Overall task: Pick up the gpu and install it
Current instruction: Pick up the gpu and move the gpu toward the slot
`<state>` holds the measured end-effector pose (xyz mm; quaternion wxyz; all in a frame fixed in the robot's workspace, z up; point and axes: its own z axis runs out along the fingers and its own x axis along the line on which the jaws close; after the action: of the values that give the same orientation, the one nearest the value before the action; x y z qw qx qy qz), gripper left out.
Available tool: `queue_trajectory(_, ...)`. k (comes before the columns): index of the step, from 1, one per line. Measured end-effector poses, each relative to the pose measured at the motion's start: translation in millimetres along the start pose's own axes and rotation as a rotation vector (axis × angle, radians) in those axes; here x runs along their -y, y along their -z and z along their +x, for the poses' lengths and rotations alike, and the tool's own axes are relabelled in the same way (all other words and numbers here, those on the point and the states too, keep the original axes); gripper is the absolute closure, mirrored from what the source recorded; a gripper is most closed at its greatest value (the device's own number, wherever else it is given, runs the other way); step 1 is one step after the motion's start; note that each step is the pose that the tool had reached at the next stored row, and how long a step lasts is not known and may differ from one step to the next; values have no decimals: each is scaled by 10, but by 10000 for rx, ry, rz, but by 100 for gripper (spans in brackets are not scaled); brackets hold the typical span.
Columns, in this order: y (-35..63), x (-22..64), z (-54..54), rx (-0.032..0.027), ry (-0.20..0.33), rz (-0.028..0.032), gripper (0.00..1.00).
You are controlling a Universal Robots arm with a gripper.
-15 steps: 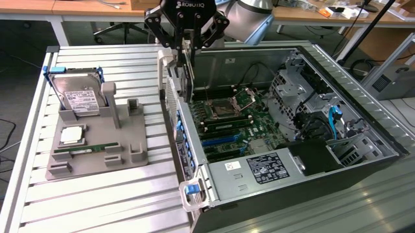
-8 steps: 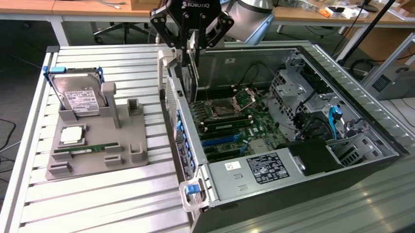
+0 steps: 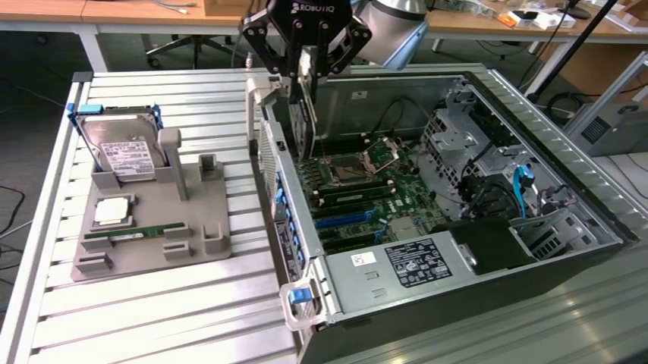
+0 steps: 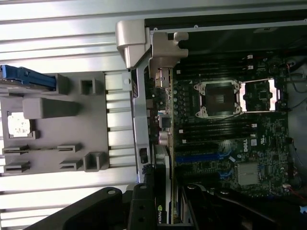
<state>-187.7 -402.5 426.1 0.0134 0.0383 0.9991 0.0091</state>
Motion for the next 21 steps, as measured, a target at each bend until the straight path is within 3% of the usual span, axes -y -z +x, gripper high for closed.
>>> queue_trajectory(21,-4,-3,-166,0,0,0,73)
